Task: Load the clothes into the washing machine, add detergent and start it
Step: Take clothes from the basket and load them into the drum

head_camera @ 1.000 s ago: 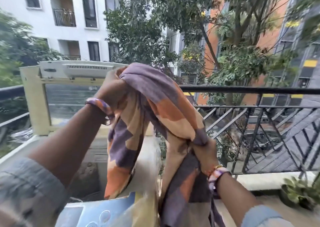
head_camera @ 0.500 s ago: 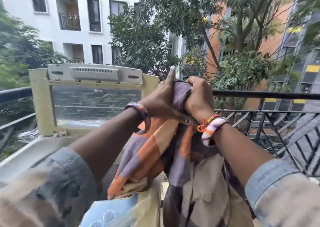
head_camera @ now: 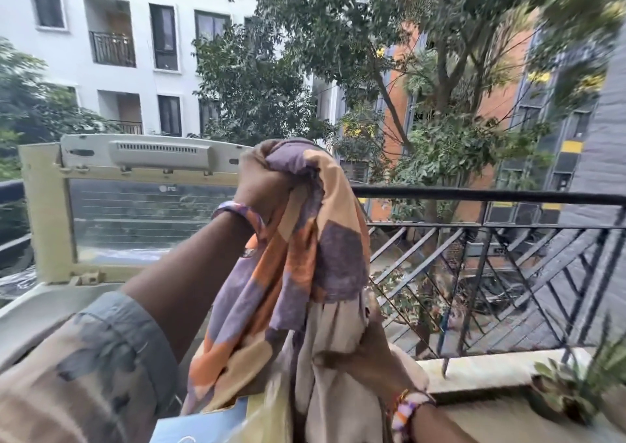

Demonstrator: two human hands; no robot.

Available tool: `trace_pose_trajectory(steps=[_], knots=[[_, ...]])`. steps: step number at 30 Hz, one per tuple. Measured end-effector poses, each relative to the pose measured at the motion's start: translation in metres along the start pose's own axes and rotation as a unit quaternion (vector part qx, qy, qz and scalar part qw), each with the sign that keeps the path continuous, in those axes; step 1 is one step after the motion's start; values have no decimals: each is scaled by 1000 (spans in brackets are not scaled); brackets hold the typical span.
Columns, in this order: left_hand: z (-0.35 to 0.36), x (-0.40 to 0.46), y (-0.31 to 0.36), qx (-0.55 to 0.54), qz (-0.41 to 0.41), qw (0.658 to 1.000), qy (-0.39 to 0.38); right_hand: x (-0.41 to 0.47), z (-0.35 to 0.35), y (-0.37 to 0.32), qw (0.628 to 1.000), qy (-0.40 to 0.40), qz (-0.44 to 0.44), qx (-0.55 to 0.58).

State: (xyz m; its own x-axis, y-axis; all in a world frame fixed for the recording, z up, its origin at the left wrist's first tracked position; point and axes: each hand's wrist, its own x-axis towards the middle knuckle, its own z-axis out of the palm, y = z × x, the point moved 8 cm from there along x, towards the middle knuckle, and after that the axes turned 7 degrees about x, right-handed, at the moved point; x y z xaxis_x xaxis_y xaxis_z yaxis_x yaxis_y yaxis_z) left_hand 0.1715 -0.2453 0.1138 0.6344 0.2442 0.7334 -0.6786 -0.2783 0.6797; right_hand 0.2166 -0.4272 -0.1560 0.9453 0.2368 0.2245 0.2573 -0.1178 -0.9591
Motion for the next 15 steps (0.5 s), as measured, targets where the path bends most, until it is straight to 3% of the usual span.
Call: trace_pose_trajectory(steps=[5,10,13,14,15], knots=[[-36,1,-7,-87,-48,991,89,21,1,-31,995,72,-8,-70],[-125,1,-28,-76,-56,982,164,47,-21,-120,977,144,-123,-93],[-179,-20,-62,87,-104,980,143,56,-25,-181,961,172,-191,-101],[-196,-29,-80,207,-150,961,106,58,-22,-199,956,179,-204,-115],[-211,-39,-101,360,-207,909,37,62,-15,-214,951,182,-208,-141]])
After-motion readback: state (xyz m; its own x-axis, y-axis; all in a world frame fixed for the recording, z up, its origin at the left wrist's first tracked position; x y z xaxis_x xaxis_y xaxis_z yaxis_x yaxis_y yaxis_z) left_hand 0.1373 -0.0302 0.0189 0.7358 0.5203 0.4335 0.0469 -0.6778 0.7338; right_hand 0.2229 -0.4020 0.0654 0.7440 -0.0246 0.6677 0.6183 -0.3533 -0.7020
